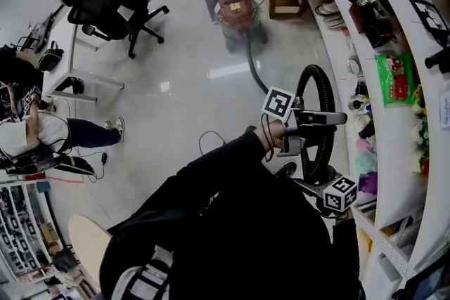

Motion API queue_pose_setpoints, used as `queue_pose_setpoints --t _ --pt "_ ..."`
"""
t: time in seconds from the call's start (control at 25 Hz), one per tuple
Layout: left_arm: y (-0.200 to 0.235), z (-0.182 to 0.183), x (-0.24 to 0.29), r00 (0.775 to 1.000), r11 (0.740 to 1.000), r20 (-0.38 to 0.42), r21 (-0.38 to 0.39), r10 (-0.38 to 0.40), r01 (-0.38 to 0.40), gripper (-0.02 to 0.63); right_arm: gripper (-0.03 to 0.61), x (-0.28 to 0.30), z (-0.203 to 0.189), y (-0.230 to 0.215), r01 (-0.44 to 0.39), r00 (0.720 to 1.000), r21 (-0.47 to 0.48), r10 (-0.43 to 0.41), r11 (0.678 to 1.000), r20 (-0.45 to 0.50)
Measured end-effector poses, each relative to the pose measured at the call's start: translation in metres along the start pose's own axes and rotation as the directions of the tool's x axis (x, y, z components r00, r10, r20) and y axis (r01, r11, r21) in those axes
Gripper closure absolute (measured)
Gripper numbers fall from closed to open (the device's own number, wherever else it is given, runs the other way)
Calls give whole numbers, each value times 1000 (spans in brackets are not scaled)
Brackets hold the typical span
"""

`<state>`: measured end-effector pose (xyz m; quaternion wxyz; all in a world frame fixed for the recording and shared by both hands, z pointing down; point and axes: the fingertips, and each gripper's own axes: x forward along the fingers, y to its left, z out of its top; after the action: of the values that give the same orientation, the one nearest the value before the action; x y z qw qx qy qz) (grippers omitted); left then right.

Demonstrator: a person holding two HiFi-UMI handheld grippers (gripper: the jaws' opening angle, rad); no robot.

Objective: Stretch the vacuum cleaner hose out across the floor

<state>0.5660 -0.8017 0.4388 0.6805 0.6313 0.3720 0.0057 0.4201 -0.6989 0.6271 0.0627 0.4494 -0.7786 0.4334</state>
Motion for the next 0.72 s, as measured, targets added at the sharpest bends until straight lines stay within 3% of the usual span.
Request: queue_pose_setpoints --t 0.08,0.12,0.24,0.36,0.44,0.52,0.6,0.64,0.68,0.72 --pt "20 -32 4 998 998 -17 25 66 -65 440 224 -10 -31 -13 103 992 -107 -110 989 -62" --pt "30 -49 6 994 995 -34 36 99 -98 442 224 -12 -43 -14 115 988 -145 -128 983 -88" --pt "52 -101 11 974 981 -133 75 186 -177 445 224 -15 -72 -1 70 977 -276 -121 959 -174" --pt "50 -129 10 951 975 -229 127 208 -183 451 224 -29 -77 14 28 977 -390 -107 921 -182" --pt "41 -138 8 942 972 -267 170 203 -162 459 224 -48 -73 25 1 992 -337 -44 941 -120" --pt "37 -147 2 930 964 -292 211 221 -163 462 224 -78 -55 36 -49 996 -183 61 982 61" --pt "40 -155 -10 926 957 -286 226 245 -183 462 224 -115 -26 39 -116 944 -13 114 993 310" --pt "42 -160 -19 928 955 -276 226 250 -190 462 224 -132 -13 37 -127 910 47 97 991 404" --pt "45 -168 -27 928 954 -272 226 254 -195 462 224 -144 -4 34 -108 887 81 60 991 457" --pt "45 -179 -35 924 954 -282 224 258 -198 462 224 -150 0 31 -59 884 83 13 995 468"
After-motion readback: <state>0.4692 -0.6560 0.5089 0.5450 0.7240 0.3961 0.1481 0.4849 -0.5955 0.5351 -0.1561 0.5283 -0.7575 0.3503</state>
